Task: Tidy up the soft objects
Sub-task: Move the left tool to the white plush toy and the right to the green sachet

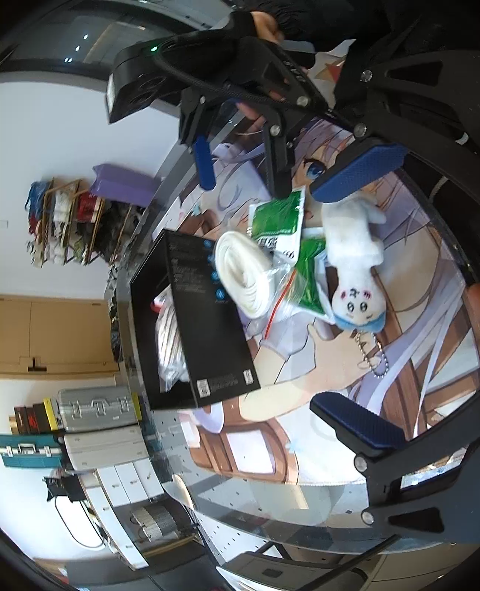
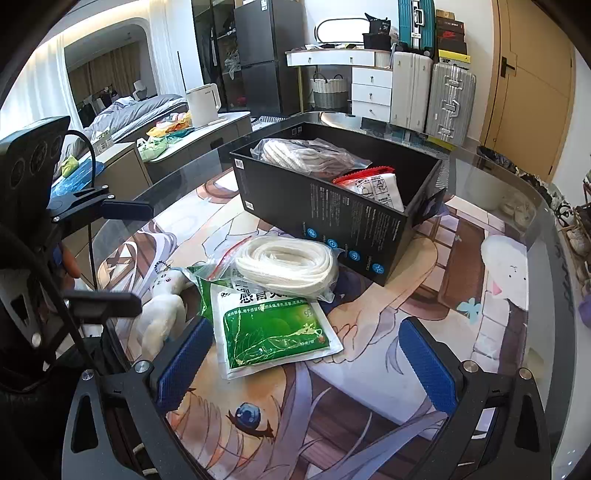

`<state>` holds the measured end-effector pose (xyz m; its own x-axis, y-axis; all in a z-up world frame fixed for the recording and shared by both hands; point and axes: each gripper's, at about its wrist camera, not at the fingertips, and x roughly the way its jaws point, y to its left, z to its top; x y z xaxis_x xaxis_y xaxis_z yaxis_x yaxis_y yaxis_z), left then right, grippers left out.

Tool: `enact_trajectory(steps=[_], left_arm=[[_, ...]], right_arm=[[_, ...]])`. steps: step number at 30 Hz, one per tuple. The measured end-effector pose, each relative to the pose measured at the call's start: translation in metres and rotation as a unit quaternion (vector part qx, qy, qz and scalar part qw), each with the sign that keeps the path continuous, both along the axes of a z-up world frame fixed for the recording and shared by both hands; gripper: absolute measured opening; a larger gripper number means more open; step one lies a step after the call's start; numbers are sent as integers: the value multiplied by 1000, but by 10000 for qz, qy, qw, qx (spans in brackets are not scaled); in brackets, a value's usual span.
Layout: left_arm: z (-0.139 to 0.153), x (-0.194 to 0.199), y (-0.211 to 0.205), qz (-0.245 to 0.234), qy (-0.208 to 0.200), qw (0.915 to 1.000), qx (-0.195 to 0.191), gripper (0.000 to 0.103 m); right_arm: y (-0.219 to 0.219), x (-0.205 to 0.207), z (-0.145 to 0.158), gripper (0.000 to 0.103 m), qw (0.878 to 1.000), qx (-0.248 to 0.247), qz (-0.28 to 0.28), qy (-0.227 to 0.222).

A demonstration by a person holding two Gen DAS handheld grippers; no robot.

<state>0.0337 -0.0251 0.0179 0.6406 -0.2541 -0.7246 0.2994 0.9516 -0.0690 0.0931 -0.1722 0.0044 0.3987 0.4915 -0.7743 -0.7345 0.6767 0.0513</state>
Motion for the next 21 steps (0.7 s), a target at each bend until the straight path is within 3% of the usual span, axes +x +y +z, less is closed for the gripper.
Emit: enact_trajectory(steps=[21], left_arm=[[-16,-1,-11,-529,499,9969,-291,103]], right_arm=[[13,9,-28,102,9994,-32,91,345]])
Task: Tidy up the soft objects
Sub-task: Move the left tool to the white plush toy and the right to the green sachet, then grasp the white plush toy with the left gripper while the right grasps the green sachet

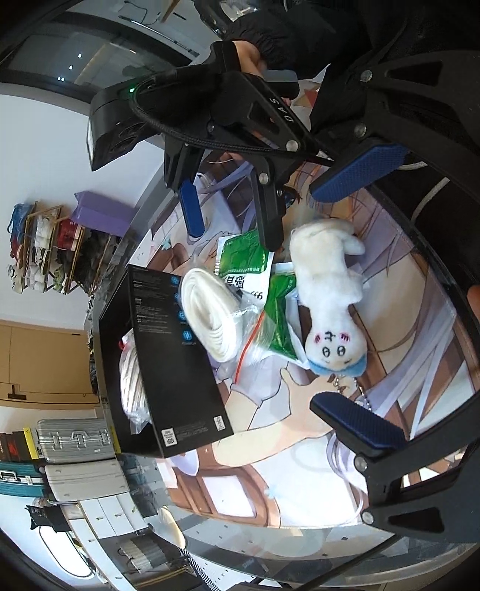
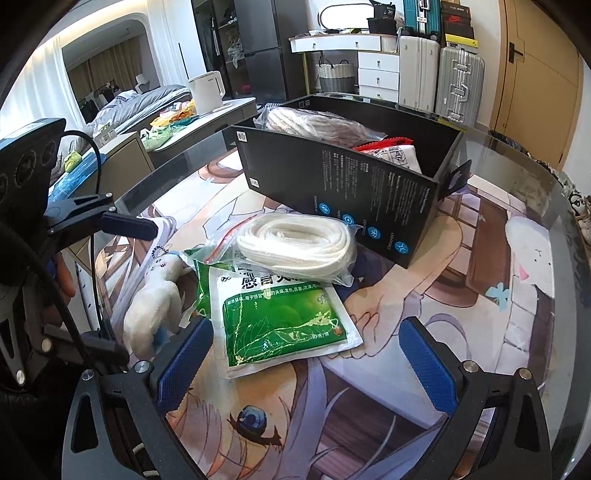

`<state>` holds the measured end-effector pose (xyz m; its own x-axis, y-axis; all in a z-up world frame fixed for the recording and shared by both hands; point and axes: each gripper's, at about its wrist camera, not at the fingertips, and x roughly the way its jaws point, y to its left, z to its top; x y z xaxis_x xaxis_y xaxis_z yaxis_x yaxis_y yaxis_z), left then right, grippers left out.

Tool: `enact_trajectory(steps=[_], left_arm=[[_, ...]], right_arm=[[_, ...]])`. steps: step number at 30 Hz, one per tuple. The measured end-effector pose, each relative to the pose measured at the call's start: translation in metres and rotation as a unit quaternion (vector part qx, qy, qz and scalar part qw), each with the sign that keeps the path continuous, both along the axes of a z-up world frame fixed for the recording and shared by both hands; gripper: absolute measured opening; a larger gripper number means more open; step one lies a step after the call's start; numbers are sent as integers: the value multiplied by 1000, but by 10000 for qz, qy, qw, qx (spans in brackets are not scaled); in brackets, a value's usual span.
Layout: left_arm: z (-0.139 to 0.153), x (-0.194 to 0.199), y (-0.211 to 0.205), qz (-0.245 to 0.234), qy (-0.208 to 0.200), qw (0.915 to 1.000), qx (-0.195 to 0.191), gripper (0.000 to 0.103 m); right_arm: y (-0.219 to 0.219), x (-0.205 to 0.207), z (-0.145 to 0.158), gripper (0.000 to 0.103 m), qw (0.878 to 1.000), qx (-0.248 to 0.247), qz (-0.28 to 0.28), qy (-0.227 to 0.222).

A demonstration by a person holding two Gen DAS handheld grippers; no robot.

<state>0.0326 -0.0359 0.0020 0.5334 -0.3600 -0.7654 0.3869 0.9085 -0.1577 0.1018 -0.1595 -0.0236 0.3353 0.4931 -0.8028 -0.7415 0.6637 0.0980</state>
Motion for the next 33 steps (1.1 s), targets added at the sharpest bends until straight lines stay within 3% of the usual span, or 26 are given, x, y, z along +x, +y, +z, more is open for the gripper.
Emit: enact_trajectory(steps=[22,29,33], left_arm=[[-17,10,10,83,366,9991,-183,101],[-17,9,10,62,319,9992,-246,91],[-16,8,11,65,274,9994,-214,89]], right_arm=[[1,2,-7,102,9999,81,62,85],[6,1,-9,102,9999,50,83,47],[7,0,-9,91,9999,67,87,-6]])
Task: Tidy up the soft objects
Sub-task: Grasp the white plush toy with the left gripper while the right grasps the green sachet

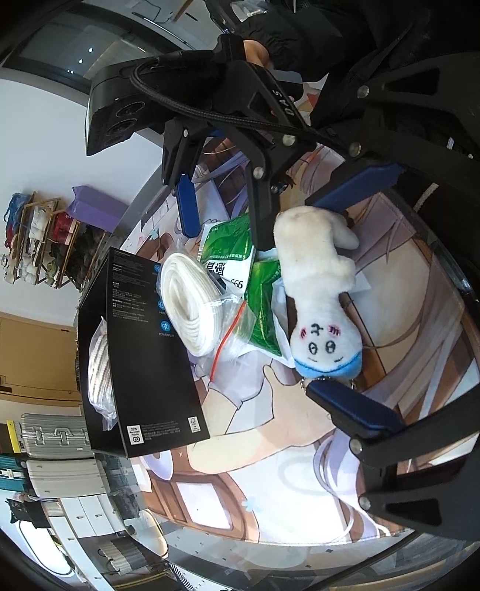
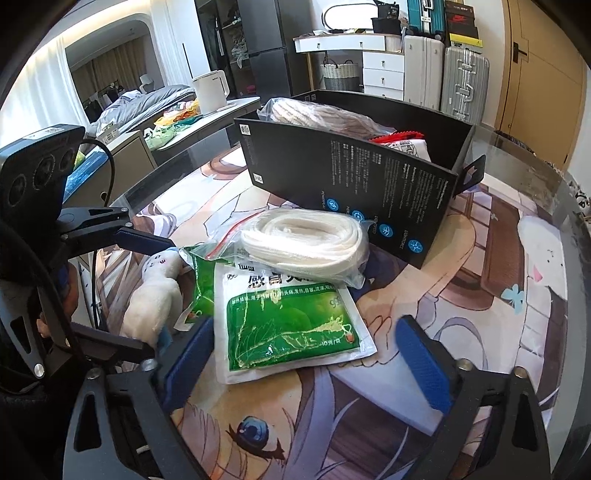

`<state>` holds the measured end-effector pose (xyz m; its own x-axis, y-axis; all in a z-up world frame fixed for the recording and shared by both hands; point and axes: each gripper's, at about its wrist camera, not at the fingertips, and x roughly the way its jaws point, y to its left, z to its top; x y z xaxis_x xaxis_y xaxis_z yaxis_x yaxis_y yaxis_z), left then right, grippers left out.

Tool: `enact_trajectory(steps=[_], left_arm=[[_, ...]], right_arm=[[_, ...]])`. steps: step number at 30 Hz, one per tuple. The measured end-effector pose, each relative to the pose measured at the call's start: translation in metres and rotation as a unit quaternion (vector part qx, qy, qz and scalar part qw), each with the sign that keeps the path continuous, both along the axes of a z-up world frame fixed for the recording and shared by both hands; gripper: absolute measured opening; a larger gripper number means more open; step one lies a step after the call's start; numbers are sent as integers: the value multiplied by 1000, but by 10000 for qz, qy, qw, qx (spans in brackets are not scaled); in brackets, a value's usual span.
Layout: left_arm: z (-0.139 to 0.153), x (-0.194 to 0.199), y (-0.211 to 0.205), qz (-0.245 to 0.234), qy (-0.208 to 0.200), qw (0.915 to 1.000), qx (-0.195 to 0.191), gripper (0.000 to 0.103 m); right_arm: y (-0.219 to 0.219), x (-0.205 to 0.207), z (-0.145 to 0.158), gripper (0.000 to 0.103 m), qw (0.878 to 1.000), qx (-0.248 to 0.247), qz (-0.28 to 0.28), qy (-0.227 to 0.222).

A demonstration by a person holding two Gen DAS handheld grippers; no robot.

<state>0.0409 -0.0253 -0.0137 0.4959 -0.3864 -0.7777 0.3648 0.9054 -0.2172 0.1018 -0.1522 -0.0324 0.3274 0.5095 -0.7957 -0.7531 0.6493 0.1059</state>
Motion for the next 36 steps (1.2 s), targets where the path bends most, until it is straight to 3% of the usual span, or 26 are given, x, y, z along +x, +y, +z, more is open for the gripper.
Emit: enact_trajectory(steps=[12,21,31,32,33,36], left_arm=[[4,0,4,29,-78,10000,1,88],[11,0,14,189,-197,9996,-89,88],[19,2,20,346,-361,9986,-193,88],[19,2,20,363,-369,9985,-203,88],[19,1,21,376,-374,9984,-214,88],[20,1,21,405,-386,9982,-227,88]], right_arm=[[-2,-5,2,69,9998,-94,143,-41],[-2,-14,0,64,9983,-394,383,-180],[-5,-23,10,41,9972,-270,661,-200],[-6,-24,12,31,9971,-233,700,-194],[-6,-26,15,28,9969,-212,726,-234],[-5,-28,16,27,9963,-282,750,-306]])
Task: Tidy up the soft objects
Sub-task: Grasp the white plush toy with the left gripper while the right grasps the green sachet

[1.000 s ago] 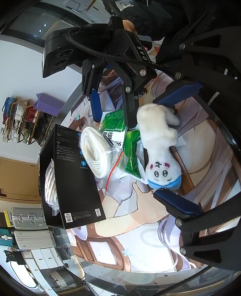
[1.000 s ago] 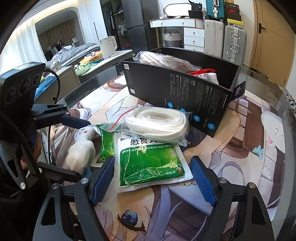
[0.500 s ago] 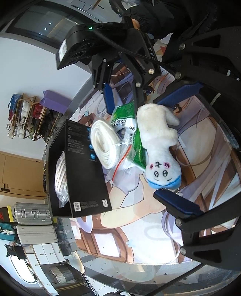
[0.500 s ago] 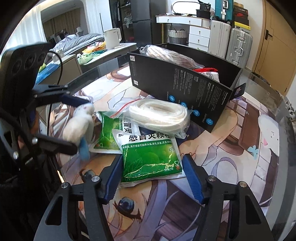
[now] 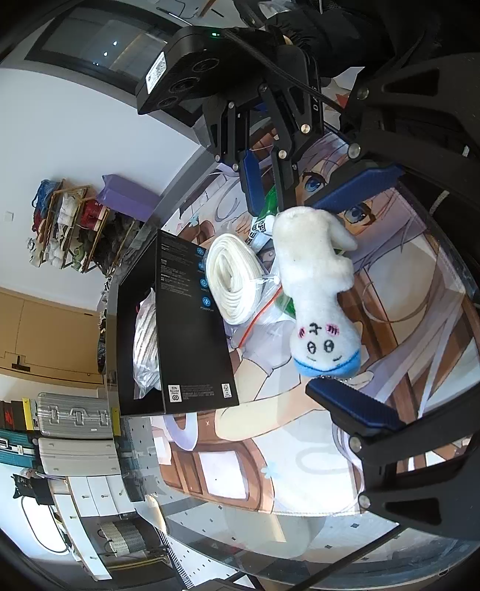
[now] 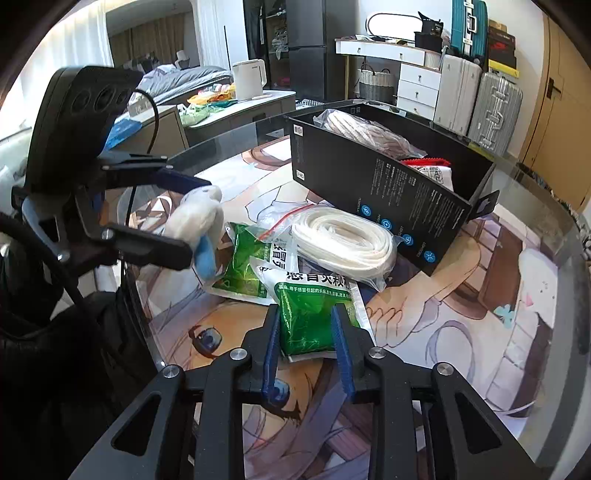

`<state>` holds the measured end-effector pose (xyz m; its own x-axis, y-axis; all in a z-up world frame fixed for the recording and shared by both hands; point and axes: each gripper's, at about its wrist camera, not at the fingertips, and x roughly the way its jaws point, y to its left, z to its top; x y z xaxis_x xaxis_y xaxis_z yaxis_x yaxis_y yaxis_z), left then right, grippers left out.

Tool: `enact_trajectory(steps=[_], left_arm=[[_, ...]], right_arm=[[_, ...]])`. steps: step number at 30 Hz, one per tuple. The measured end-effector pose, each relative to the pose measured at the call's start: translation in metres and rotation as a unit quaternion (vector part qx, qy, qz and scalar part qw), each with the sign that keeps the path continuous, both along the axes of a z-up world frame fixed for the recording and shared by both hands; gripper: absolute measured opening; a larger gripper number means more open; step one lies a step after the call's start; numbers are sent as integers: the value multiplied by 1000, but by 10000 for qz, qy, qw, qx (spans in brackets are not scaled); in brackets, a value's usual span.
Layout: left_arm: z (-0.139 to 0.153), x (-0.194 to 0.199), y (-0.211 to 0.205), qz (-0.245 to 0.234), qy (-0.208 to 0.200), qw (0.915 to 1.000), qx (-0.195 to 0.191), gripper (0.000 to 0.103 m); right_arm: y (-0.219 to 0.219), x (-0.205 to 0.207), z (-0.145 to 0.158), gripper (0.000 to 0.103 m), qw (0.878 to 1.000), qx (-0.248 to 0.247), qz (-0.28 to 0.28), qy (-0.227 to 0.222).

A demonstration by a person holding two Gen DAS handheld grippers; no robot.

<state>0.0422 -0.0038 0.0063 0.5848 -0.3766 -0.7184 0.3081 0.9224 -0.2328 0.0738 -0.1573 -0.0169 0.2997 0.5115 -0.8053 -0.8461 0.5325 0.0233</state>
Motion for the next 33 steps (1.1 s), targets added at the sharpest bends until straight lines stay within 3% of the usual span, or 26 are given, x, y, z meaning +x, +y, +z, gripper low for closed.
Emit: enact_trajectory(steps=[5,7,9,16,23,27,33], left_arm=[[0,0,0,0,1,10000,-5,88],[0,0,1,6,8,10000,-1,88],[0,0,0,10,11,10000,-3,88],[0,-1,0,10,20,10000,-12,88],[-1,0,1,28,30,10000,-30,88],[-3,1,0,44,43,10000,-27,88],[-3,1,1,43,30,10000,-38,88]], right_arm=[[-3,5,1,28,9999,14,-156,-41],[-4,6,1,37,9998,23,-172,-36],[-4,8,-2,57,9996,-10,-266,-87],[-5,21,-8,78,9986,112,-508,33],[7,30,-18,77,9970,-5,-761,103],[9,26,-16,60,9977,-147,-664,75],[2,13,-13,49,9990,-307,-325,32]])
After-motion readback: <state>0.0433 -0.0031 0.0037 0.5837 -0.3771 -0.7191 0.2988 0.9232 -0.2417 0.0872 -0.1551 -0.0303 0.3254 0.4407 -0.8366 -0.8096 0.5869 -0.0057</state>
